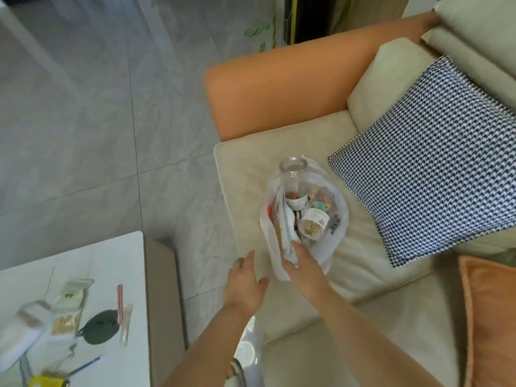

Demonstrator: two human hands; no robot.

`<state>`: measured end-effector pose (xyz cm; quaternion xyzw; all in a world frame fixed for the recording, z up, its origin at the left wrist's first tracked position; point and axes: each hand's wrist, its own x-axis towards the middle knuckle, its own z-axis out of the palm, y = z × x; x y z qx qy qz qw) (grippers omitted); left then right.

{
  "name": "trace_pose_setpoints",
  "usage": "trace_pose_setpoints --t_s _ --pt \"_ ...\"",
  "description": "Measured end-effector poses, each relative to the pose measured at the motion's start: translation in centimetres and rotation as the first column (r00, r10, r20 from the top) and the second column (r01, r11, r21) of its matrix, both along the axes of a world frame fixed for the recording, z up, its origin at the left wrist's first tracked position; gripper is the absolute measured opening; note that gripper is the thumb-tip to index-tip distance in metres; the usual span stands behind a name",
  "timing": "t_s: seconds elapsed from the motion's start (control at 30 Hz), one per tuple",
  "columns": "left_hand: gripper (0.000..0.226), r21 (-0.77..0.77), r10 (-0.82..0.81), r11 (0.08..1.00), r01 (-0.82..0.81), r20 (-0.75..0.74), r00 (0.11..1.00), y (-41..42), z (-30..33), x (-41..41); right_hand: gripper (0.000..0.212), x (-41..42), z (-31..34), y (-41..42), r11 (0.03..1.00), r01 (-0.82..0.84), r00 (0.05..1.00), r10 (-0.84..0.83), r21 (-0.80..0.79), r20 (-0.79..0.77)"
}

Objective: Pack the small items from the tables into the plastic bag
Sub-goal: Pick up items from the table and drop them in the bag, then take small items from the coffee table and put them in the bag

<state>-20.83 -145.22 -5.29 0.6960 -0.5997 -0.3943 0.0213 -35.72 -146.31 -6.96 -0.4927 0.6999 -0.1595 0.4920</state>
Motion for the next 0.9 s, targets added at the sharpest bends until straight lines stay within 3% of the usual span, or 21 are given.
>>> trace_pose_setpoints --t_s 0.2,0.43,0.67,0.9 --pt "0.066 0.049 0.005 0.999 -0.010 0.095 0.995 2.5 1.1 2.5 0.061 1.7 1.0 2.1 0.986 -0.167 0.976 0.167 0.012 -0.136" --pt "0.056 0.082 0.037 0.995 -0.052 0.170 0.985 7.5 0.4 7.5 0.051 7.1 0.9 4.9 0.928 -0.368 0.894 0.369 0.054 -0.255" --pt "0.056 0.078 0.203 0.973 -0.219 0.173 0.964 16.4 0.9 15.8 0.054 16.1 1.7 10.9 0.825 -0.561 0.779 0.553 0.065 -0.297" --pt "0.043 0.051 0.355 0.926 -0.374 0.216 0.909 25.9 2.2 24.9 0.058 26.4 3.0 18.4 0.643 -0.764 0.588 0.728 0.053 -0.353"
